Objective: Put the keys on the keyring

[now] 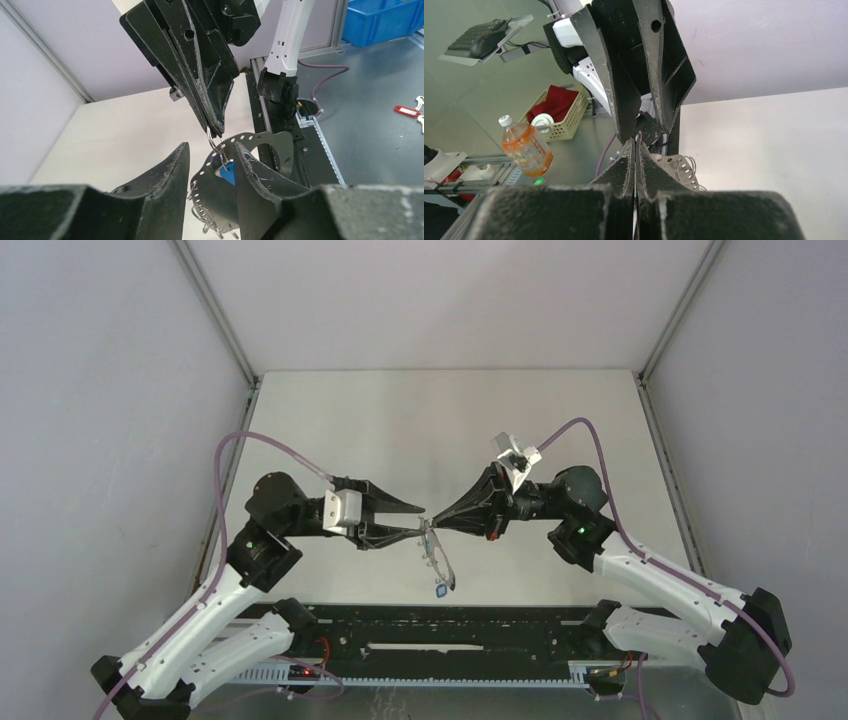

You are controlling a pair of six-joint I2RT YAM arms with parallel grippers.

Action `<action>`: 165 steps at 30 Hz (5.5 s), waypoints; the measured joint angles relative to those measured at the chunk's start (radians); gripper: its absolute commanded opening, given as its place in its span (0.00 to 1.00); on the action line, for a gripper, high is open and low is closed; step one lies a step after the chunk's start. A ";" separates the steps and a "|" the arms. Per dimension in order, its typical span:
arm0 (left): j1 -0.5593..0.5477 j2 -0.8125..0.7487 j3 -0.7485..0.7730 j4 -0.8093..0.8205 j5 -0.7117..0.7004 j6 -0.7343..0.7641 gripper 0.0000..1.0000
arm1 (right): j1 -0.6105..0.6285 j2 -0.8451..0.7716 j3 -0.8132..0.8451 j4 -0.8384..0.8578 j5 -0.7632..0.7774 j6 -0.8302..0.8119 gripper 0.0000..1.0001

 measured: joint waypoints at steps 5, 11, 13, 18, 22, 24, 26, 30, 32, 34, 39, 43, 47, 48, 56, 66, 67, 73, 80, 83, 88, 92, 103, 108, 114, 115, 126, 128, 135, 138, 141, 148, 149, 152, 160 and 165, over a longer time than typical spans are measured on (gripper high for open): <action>0.000 0.005 0.000 -0.001 0.000 -0.002 0.33 | 0.006 0.000 0.000 -0.026 0.003 -0.022 0.00; 0.000 0.005 0.000 -0.013 0.000 0.002 0.32 | 0.009 0.000 0.000 -0.045 0.015 -0.035 0.00; 0.000 0.005 0.000 -0.017 0.000 0.002 0.32 | 0.014 0.000 0.000 -0.057 0.023 -0.046 0.00; -0.001 0.007 0.000 -0.046 -0.002 0.018 0.33 | 0.021 0.000 0.000 -0.069 0.034 -0.064 0.00; -0.002 0.012 0.000 -0.072 -0.011 0.040 0.31 | 0.021 -0.003 0.000 -0.079 0.041 -0.076 0.00; -0.002 0.016 0.000 -0.089 -0.017 0.049 0.28 | 0.021 -0.006 0.000 -0.085 0.043 -0.080 0.00; -0.002 0.021 0.000 -0.090 -0.024 0.053 0.24 | 0.021 -0.007 0.000 -0.087 0.043 -0.082 0.00; -0.005 0.033 0.000 -0.090 -0.027 0.053 0.16 | 0.020 -0.007 0.000 -0.090 0.046 -0.084 0.00; -0.007 0.038 0.000 -0.090 -0.027 0.051 0.10 | 0.020 -0.007 0.000 -0.090 0.051 -0.085 0.00; -0.010 0.042 0.000 -0.089 -0.026 0.045 0.01 | 0.019 -0.007 0.000 -0.093 0.051 -0.087 0.00; -0.015 0.052 0.000 -0.090 -0.027 0.036 0.00 | 0.017 -0.007 0.023 -0.142 0.048 -0.108 0.02; -0.016 0.059 0.002 -0.087 -0.029 0.037 0.00 | 0.015 -0.007 0.114 -0.333 0.045 -0.186 0.26; -0.021 0.080 0.004 -0.131 -0.040 0.063 0.00 | -0.002 -0.007 0.257 -0.580 0.067 -0.303 0.43; -0.021 0.087 0.005 -0.152 -0.044 0.072 0.00 | -0.006 -0.007 0.296 -0.643 0.076 -0.337 0.50; -0.021 0.118 0.043 -0.278 -0.075 0.146 0.00 | 0.004 0.103 0.614 -1.144 0.133 -0.625 0.51; -0.024 0.136 0.115 -0.340 -0.107 0.205 0.00 | 0.132 0.270 0.798 -1.484 0.269 -0.840 0.37; -0.024 0.137 0.115 -0.347 -0.108 0.211 0.00 | 0.137 0.277 0.808 -1.496 0.274 -0.848 0.36; -0.027 0.136 0.115 -0.378 -0.114 0.230 0.00 | 0.164 0.305 0.854 -1.525 0.294 -0.883 0.33; -0.028 0.135 0.115 -0.383 -0.114 0.245 0.00 | 0.182 0.339 0.863 -1.553 0.318 -0.900 0.29; -0.031 0.135 0.115 -0.383 -0.114 0.246 0.00 | 0.183 0.350 0.864 -1.559 0.327 -0.901 0.26; -0.034 0.133 0.115 -0.390 -0.115 0.248 0.00 | 0.188 0.370 0.874 -1.566 0.341 -0.903 0.00; -0.034 0.129 0.115 -0.400 -0.118 0.254 0.00 | 0.194 0.376 0.882 -1.574 0.348 -0.903 0.00; -0.036 0.097 0.115 -0.429 -0.119 0.355 0.43 | 0.129 0.258 0.694 -1.380 0.285 -0.806 0.00; -0.037 0.084 0.115 -0.426 -0.110 0.377 0.37 | 0.066 0.144 0.536 -1.178 0.165 -0.685 0.00; -0.038 0.083 0.115 -0.372 -0.105 0.362 0.35 | 0.056 0.132 0.521 -1.023 0.092 -0.600 0.00; -0.038 0.083 0.115 -0.364 -0.106 0.357 0.34 | 0.057 0.132 0.519 -1.011 0.085 -0.593 0.00; -0.039 0.063 0.115 -0.338 -0.113 0.362 0.20 | 0.060 0.128 0.480 -0.926 0.076 -0.541 0.00; -0.040 0.053 0.115 -0.350 -0.111 0.381 0.13 | 0.060 0.123 0.463 -0.907 0.078 -0.530 0.00; -0.055 0.042 0.114 -0.389 -0.117 0.478 0.00 | 0.061 0.111 0.412 -0.819 0.095 -0.465 0.00; -0.074 0.034 0.112 -0.393 -0.140 0.543 0.00 | 0.061 0.099 0.377 -0.765 0.112 -0.427 0.00; -0.101 0.020 0.101 -0.400 -0.167 0.616 0.00 | 0.062 0.090 0.343 -0.714 0.130 -0.389 0.00; -0.142 0.021 0.092 -0.425 -0.238 0.732 0.00 | 0.066 0.064 0.239 -0.565 0.175 -0.290 0.00; -0.144 0.022 0.092 -0.432 -0.246 0.747 0.00 | 0.066 0.056 0.219 -0.540 0.185 -0.274 0.00; -0.147 0.026 0.091 -0.458 -0.277 0.791 0.00 | 0.063 0.031 0.161 -0.461 0.206 -0.222 0.00; -0.150 0.029 0.083 -0.464 -0.321 0.836 0.12 | 0.052 -0.024 0.043 -0.296 0.243 -0.110 0.00; -0.151 0.032 0.083 -0.454 -0.340 0.774 0.37 | 0.051 -0.042 0.031 -0.245 0.259 -0.087 0.00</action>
